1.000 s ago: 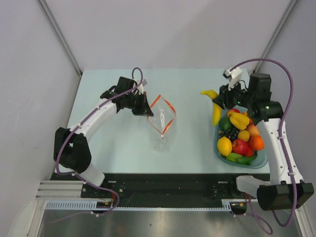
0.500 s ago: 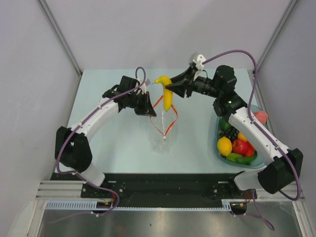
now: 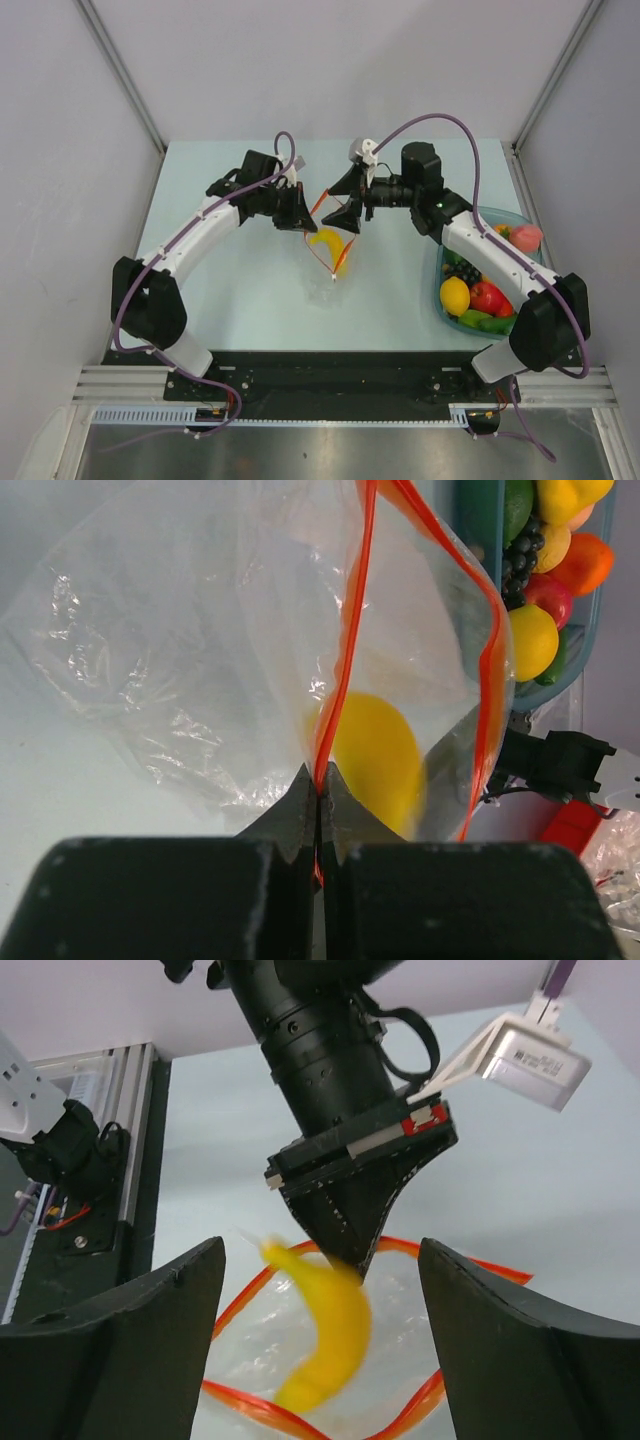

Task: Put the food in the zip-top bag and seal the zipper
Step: Place the fake fruit in the zipper food storage bag, then pick up the fake fruit from the bin, then place the fake fruit in the zipper food storage bag.

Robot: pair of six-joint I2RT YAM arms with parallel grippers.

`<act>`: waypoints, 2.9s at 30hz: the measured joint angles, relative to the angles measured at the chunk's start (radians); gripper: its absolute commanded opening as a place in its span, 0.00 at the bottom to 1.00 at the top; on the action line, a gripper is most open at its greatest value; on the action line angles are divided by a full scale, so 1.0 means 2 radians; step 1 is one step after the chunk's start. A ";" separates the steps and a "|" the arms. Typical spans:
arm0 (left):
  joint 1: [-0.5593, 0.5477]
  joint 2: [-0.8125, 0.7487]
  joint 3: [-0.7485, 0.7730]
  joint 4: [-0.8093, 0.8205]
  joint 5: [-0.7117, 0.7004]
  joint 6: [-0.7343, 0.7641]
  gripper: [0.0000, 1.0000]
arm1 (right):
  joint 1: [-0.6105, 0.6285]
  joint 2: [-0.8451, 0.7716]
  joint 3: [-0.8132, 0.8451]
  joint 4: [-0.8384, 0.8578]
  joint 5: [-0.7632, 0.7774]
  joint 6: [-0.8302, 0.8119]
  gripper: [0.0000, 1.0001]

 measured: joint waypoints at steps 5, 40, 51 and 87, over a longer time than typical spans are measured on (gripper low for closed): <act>0.000 0.000 0.000 -0.002 0.001 0.000 0.00 | -0.008 -0.007 0.000 -0.037 0.005 0.000 0.88; -0.001 0.001 0.000 0.012 0.080 -0.019 0.00 | -0.281 -0.136 -0.123 -0.625 0.246 -0.260 1.00; -0.001 0.001 -0.002 0.028 0.087 -0.028 0.00 | -0.283 -0.070 -0.149 -0.597 0.272 -0.270 0.84; 0.000 0.007 -0.011 0.050 0.135 -0.047 0.00 | 0.025 -0.060 -0.068 -0.146 0.156 -0.078 0.86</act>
